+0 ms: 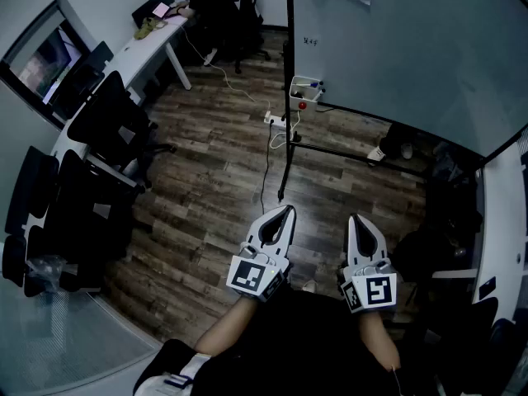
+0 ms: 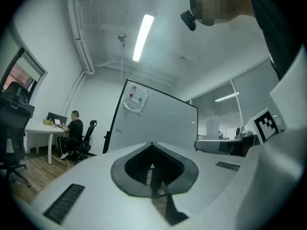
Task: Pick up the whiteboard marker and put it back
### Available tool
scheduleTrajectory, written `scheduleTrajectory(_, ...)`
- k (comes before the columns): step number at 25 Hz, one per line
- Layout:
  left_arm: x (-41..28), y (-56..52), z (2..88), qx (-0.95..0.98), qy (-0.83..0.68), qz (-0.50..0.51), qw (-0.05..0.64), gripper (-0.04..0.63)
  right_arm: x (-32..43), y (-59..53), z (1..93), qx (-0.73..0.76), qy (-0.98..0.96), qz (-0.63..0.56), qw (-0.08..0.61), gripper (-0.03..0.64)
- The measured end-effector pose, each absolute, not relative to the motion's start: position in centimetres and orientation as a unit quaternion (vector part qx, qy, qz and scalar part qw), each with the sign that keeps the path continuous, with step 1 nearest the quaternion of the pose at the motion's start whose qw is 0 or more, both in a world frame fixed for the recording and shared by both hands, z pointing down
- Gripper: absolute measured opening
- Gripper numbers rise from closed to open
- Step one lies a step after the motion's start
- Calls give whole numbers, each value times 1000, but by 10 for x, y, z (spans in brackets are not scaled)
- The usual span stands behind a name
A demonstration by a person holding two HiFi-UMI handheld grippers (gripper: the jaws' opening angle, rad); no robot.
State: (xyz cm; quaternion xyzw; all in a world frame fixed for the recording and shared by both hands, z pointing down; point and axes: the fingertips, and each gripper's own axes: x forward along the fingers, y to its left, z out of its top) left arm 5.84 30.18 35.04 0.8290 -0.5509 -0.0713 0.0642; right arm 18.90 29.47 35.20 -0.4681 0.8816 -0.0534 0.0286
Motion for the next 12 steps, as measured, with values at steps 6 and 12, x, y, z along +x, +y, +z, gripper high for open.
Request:
scheduleTrajectory(6,57,302,351,830,-550,-70,65,8,186,294,355,-469,882,-49,21,6)
scheduleTrajectory(12,53,301,353,831,-548,-67,66,8,186,294,354,-478,877,-51,25,6)
